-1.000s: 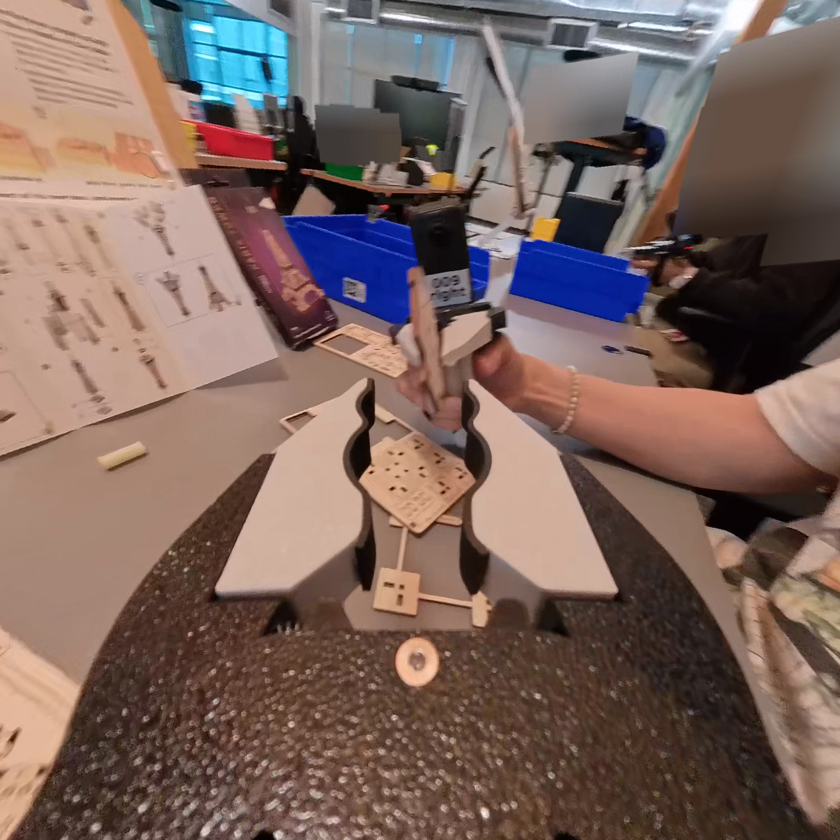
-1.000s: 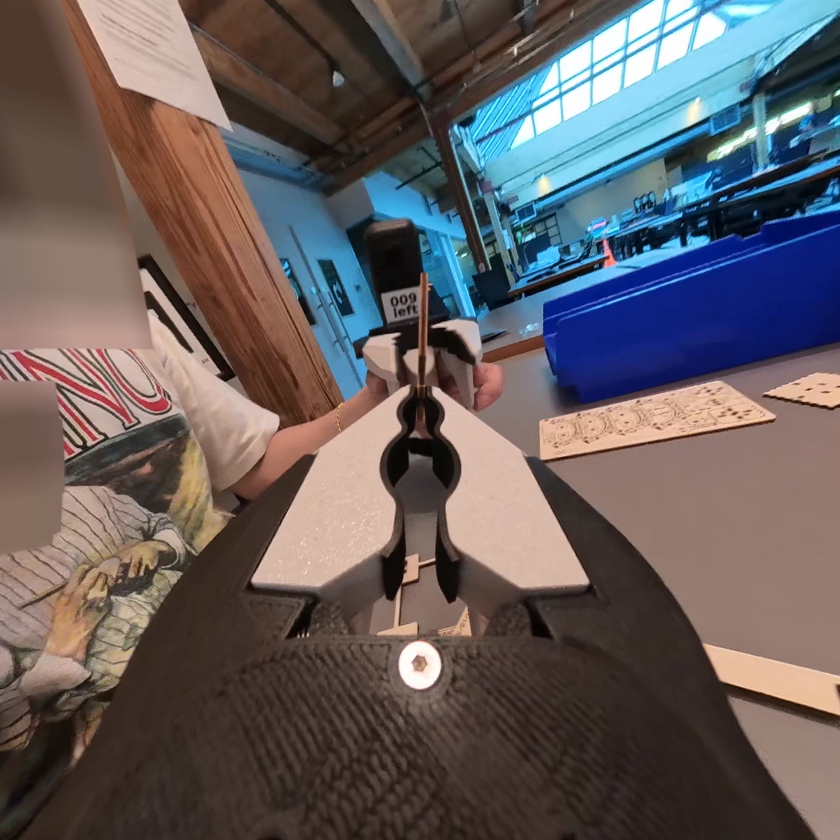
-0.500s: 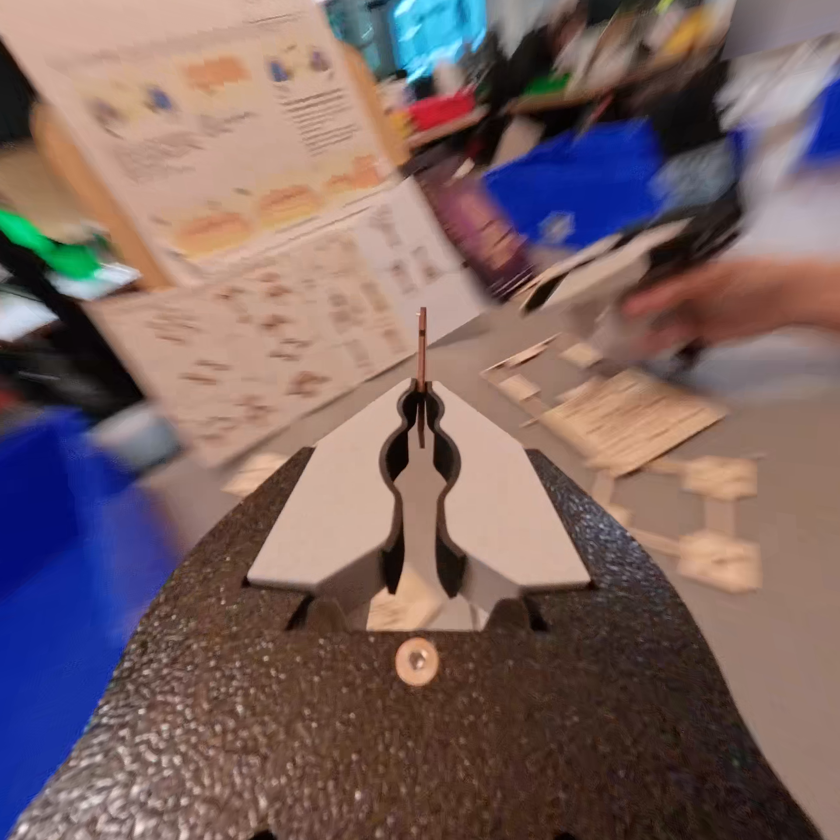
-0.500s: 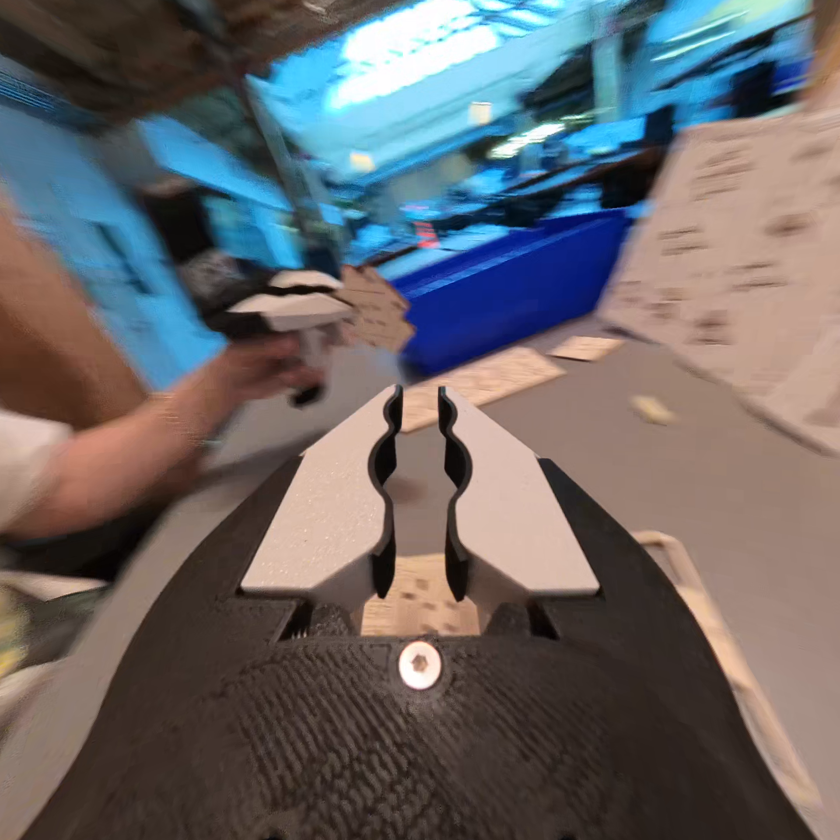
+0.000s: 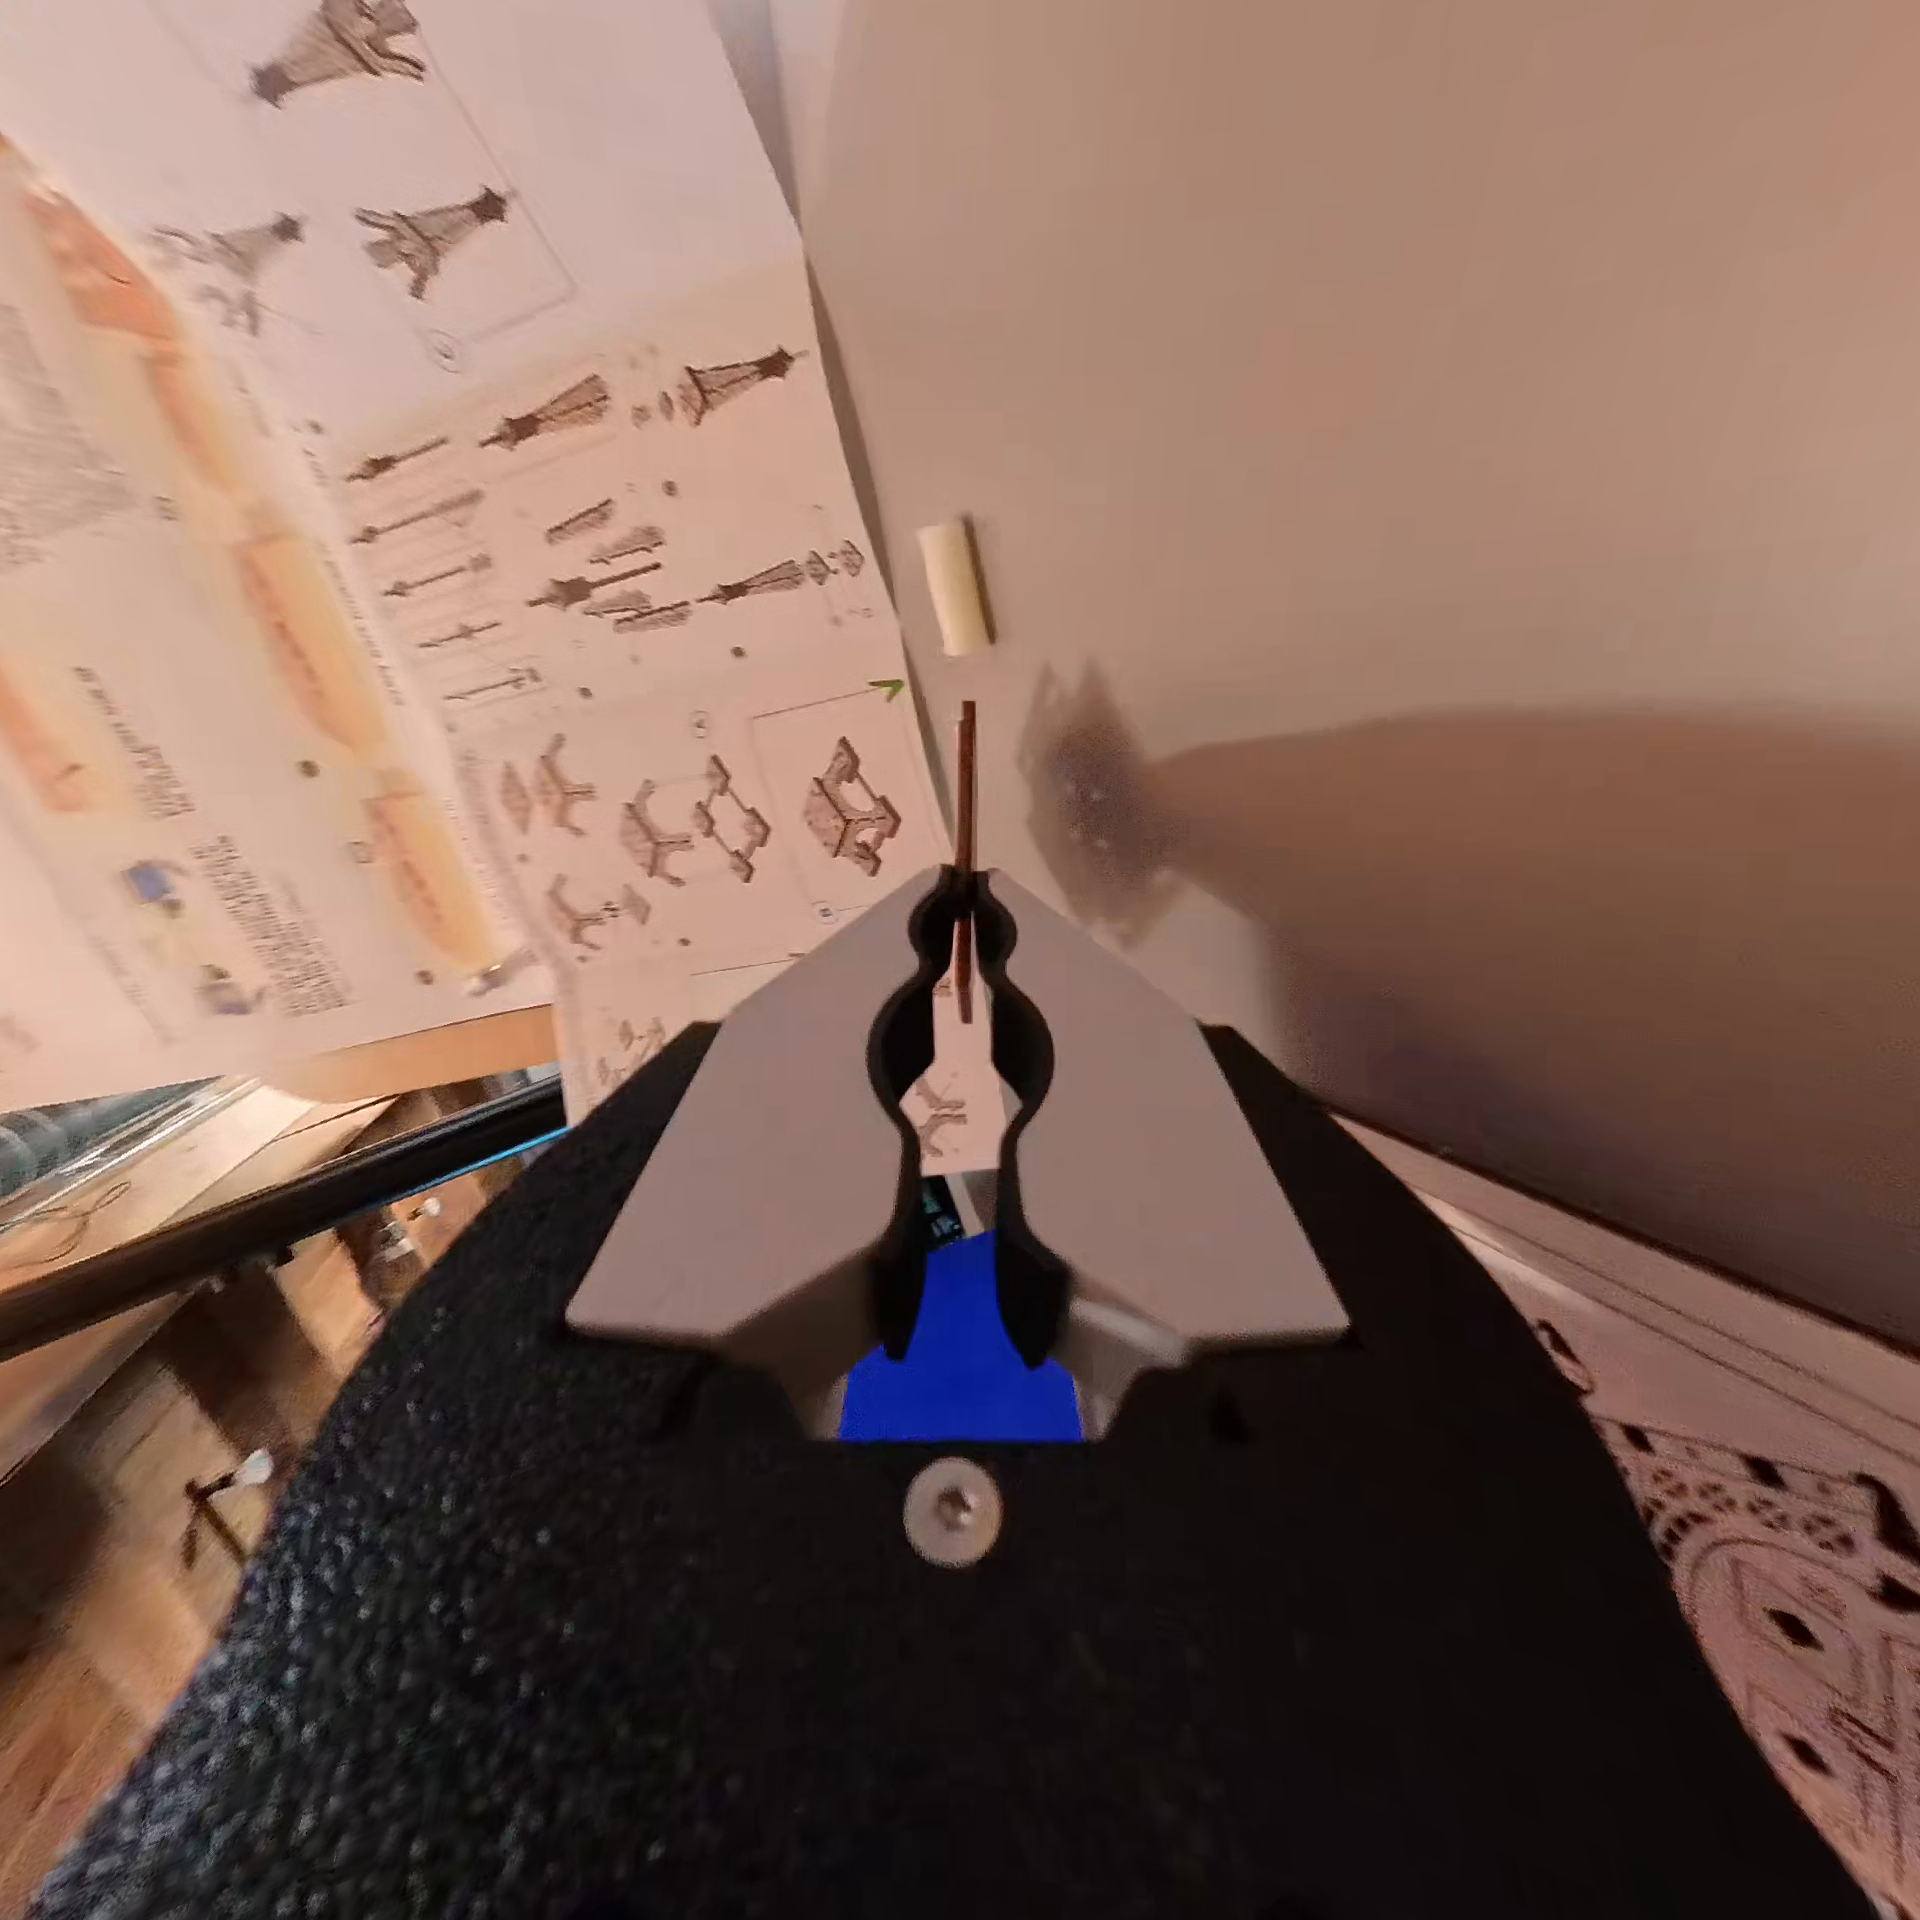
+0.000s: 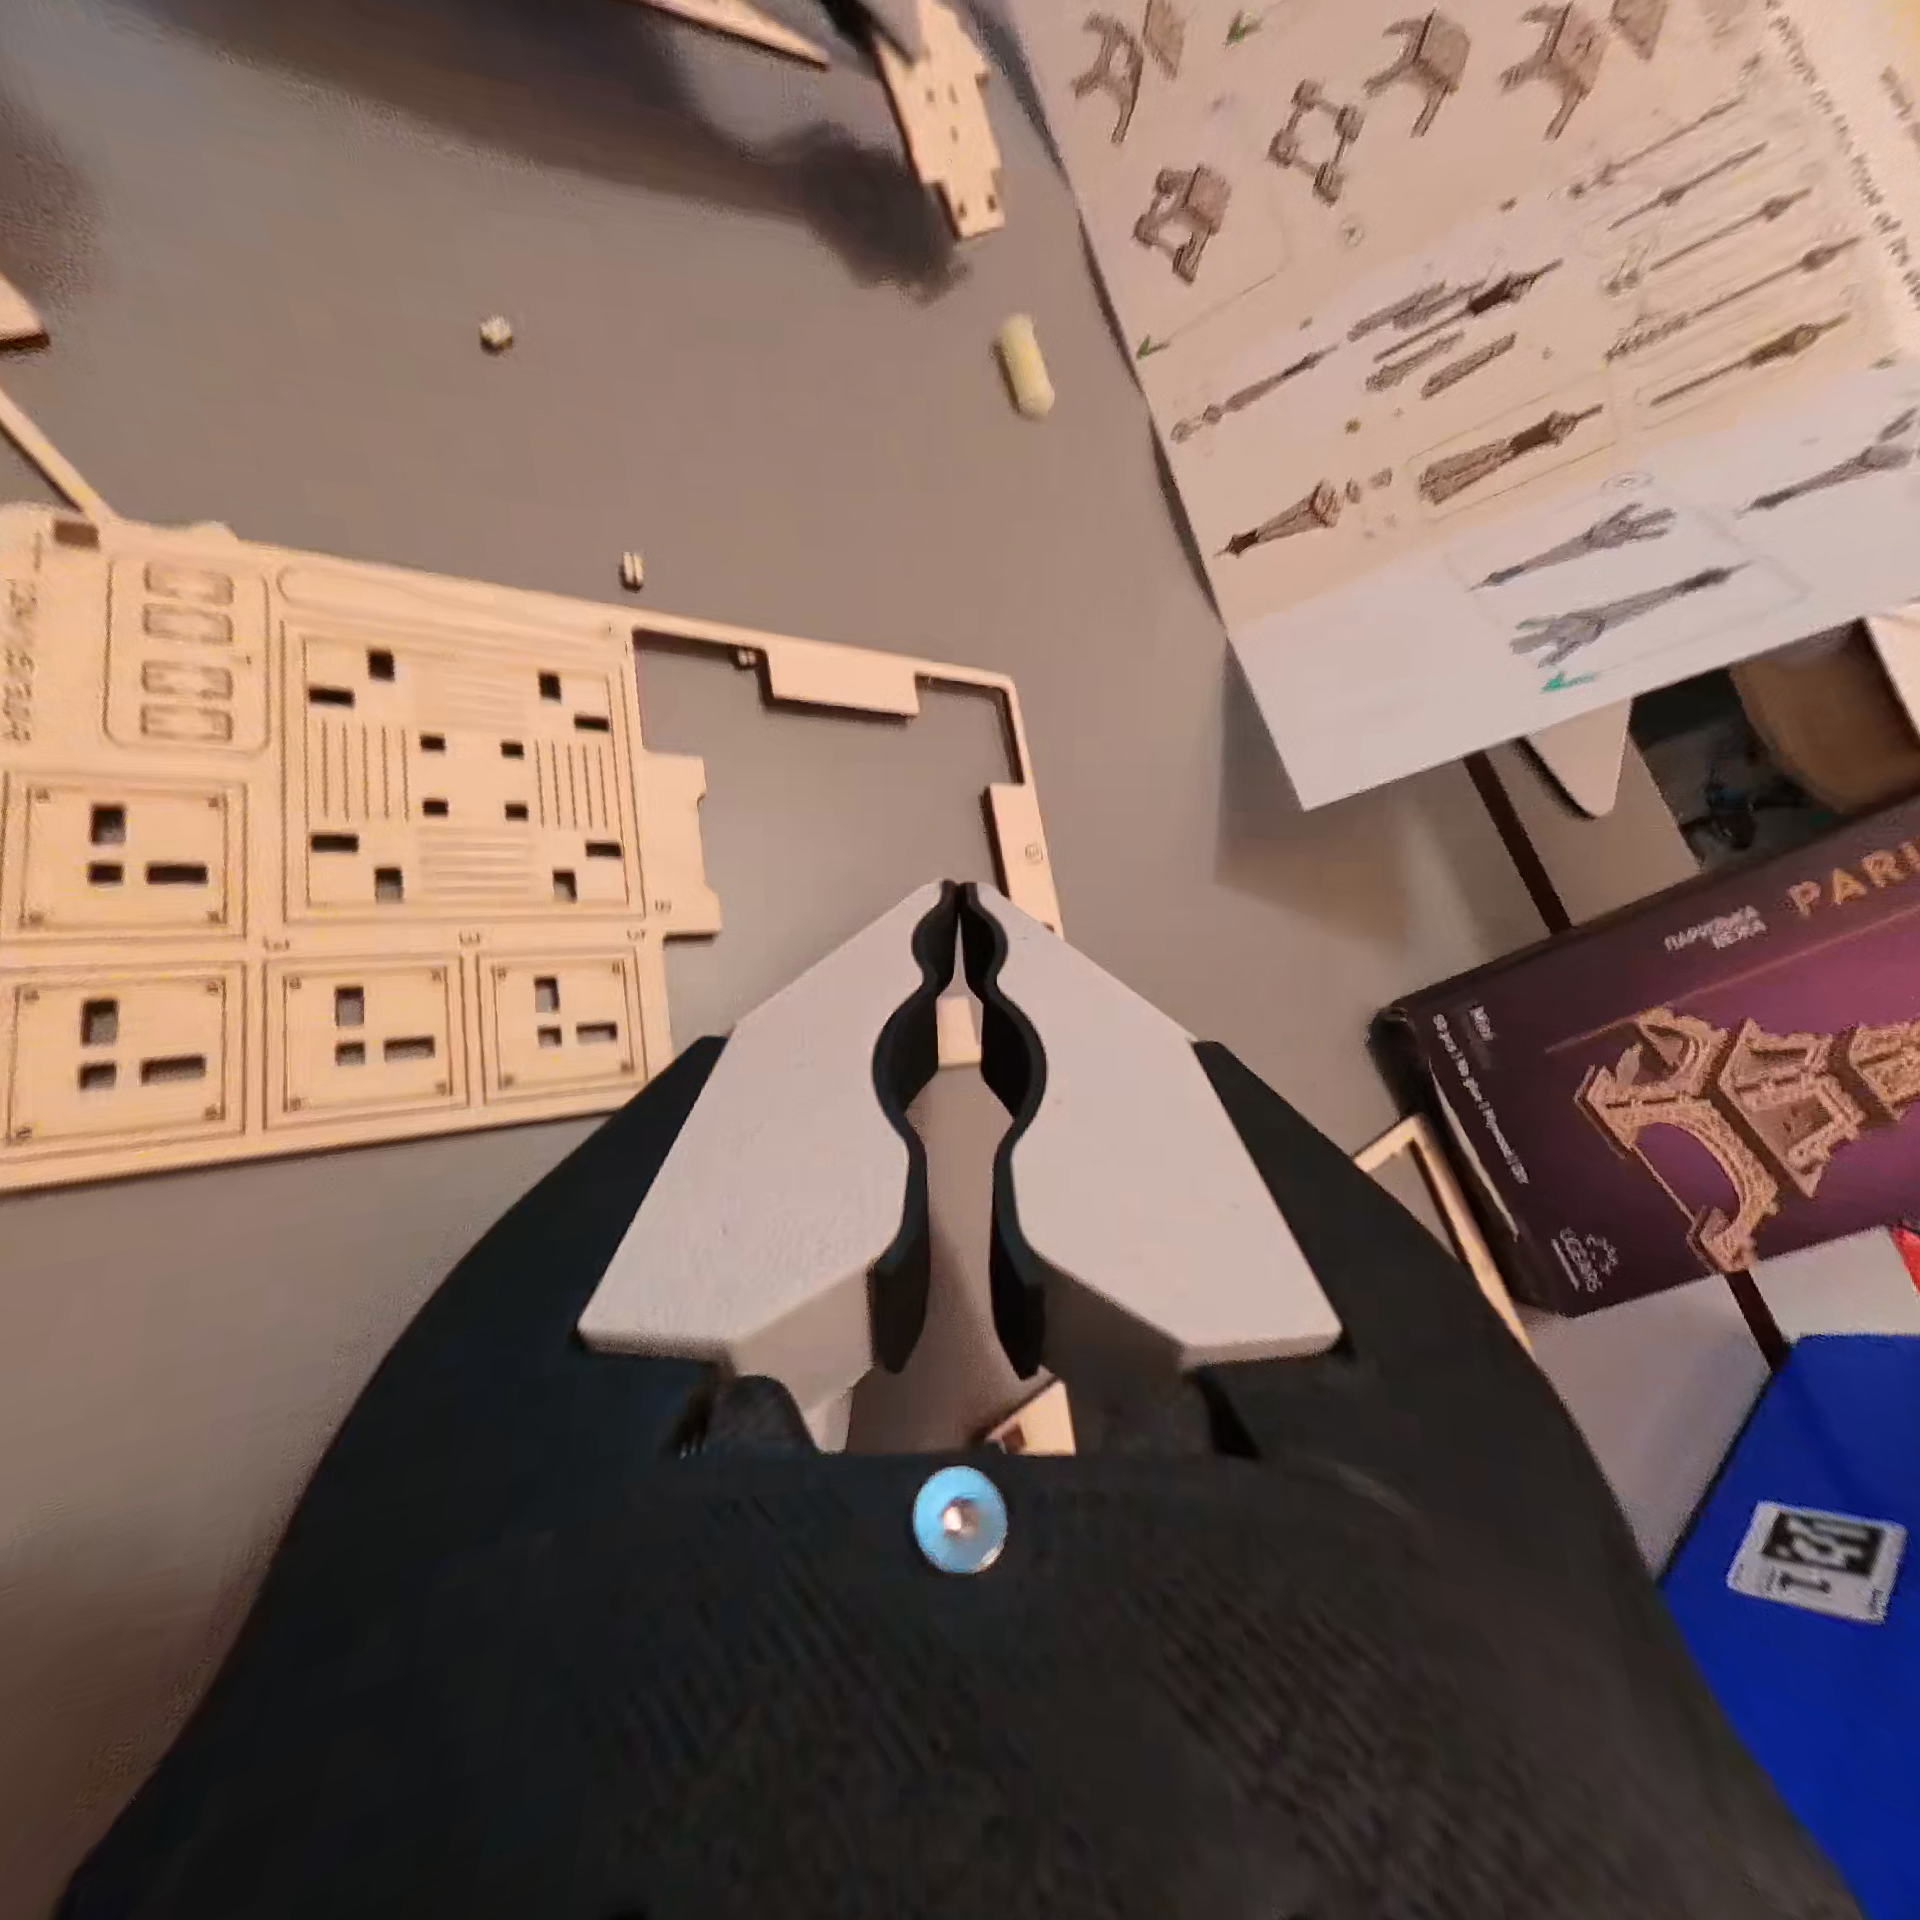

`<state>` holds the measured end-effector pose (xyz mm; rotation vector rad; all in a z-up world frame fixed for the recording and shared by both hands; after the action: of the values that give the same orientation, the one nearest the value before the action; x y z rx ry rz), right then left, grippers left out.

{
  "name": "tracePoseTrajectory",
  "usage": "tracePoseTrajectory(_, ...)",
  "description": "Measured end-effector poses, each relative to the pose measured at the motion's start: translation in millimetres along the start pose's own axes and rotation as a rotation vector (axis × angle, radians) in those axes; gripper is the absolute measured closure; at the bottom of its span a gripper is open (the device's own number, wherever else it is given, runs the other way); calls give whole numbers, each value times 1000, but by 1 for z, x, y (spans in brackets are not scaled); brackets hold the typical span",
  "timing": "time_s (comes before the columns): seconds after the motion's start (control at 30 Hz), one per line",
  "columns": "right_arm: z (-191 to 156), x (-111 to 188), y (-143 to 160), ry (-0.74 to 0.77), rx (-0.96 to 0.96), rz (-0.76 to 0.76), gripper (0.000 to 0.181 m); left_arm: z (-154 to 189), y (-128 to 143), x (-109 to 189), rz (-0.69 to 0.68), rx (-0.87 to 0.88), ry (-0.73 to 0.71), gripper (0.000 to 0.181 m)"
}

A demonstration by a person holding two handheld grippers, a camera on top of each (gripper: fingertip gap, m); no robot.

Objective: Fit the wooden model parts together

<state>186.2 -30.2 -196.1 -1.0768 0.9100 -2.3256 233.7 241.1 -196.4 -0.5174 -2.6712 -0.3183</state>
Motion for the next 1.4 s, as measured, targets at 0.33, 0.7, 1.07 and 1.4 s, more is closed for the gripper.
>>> tracePoseTrajectory(0.33,6,0,15,-13,2,-61,181,8,9,3,31,-32,94,179)
tracePoseTrajectory(0.7,7,1,17,2,30,-83,181,16,10,-1,38,-34,125,175)
tracePoseTrajectory(1.07,15,5,23,-2,-25,-105,181,3,23,-20,29,108,200,173)
tracePoseTrajectory(1.4,19,7,27,10,-52,-111,181,-35,28,-11,54,405,241,133)
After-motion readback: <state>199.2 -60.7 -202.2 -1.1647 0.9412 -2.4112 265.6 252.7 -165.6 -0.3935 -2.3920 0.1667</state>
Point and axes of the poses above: each gripper's, where its closed fingertips meet, x back along the fingers, y out of its underside, z = x × y across the jaws, the point moved 10 cm from there along x, back along the fingers, and after that the axes turned 3 degrees about z, right-handed, at the moved point
